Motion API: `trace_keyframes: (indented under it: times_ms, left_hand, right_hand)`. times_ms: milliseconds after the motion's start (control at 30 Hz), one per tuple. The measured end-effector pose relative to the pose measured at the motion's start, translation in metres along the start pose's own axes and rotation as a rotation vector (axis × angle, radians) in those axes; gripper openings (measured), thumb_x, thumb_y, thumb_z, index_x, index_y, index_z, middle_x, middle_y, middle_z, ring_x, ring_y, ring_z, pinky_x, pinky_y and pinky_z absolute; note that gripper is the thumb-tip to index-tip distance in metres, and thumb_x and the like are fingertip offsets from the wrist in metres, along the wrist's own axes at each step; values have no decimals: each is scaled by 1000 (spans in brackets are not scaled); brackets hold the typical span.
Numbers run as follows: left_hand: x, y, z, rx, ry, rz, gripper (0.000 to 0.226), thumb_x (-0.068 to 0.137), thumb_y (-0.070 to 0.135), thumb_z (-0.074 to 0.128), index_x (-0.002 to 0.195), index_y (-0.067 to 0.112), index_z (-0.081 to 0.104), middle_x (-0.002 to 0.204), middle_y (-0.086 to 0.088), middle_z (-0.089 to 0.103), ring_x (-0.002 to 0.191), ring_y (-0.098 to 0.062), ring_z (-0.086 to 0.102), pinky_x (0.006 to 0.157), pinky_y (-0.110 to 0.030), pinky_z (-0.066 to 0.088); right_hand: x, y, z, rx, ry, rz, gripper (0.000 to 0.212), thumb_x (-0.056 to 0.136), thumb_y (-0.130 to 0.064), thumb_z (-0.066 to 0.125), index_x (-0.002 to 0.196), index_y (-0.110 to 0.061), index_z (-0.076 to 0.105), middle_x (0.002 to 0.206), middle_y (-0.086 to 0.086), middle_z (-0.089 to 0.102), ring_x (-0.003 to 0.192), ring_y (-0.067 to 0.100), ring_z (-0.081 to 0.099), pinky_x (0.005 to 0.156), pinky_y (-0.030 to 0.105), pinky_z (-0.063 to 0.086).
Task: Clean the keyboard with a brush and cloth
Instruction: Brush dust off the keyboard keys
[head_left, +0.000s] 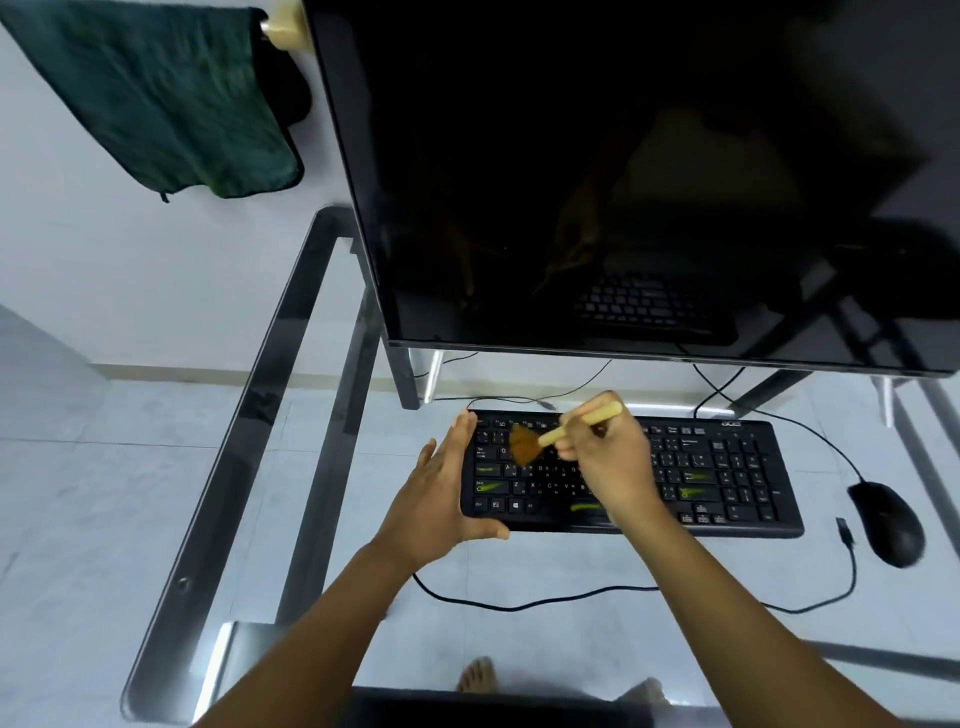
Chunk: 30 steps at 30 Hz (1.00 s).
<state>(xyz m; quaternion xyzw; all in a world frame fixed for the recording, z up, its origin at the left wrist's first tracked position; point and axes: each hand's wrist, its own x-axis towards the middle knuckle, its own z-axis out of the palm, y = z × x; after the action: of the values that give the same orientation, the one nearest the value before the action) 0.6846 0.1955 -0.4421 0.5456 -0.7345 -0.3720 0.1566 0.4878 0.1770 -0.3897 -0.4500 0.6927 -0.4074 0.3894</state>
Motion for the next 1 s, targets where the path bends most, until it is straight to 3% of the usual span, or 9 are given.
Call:
trace_keyframes:
  times_ms: [100,200,333,467,600,633,767,900,1000]
  left_hand:
    - [-1,3,-1,3,-7,-7,132,62,48,84,141,38,-20,154,23,2,127,7,-6,110,-22,-4]
    - [-1,4,-1,-3,-18,-19,131,63,47,84,151,26,-10,145,30,-2,126,7,-1,111,-22,-5]
    - [-4,6,0,-12,-19,-30,129,66,44,84,152,24,-10,141,33,-2,124,7,2,111,-21,-6]
    - [-4,6,0,-6,-7,-28,131,63,46,84,153,23,-8,154,18,17,143,-10,13,115,-26,-1]
    - [-3,0,-4,46,-86,-89,136,53,56,83,151,35,-11,159,9,19,147,-29,10,118,-49,20]
    - [-3,0,-6,64,-97,-101,137,52,58,82,150,36,-11,160,9,18,148,-31,9,117,-51,22]
    - [-2,-1,-5,88,-65,-85,134,58,49,87,151,32,-7,154,2,30,142,-30,24,113,-49,31]
    - [-2,-1,-6,83,-76,-89,138,53,54,87,150,36,-8,156,4,26,144,-27,19,114,-49,29]
    - [-3,1,-5,75,-50,-50,133,58,46,88,152,27,-3,153,5,32,139,-18,26,115,-45,28]
  right_hand:
    - [-5,1,-15,19,130,-110,17,92,-6,58,81,-19,57,79,3,70,75,25,70,73,41,58]
    - [-16,4,-21,24,-131,-33,13,92,-5,58,82,-12,59,79,8,72,75,24,70,75,43,59]
    - [-25,14,-35,12,148,-137,20,91,-2,57,80,-19,58,77,3,70,70,27,66,66,33,54]
    - [-41,18,-32,60,-310,31,15,90,1,58,81,-11,61,77,8,73,73,26,70,69,36,59]
    - [-42,22,-38,90,54,-25,10,91,-7,61,83,-12,58,76,5,72,69,20,71,67,37,59]
    - [-43,20,-37,149,52,-8,10,91,-7,61,83,-12,58,76,7,72,68,20,71,65,36,59]
    - [-57,18,-16,206,-389,122,7,89,0,63,84,-4,60,83,16,70,73,23,69,71,34,59]
    - [-52,18,-11,213,-85,79,8,90,1,59,83,-3,57,74,8,70,65,21,69,65,33,60]
    - [-53,17,-13,33,-259,62,13,88,-5,62,77,-13,58,71,9,72,65,31,68,66,46,59]
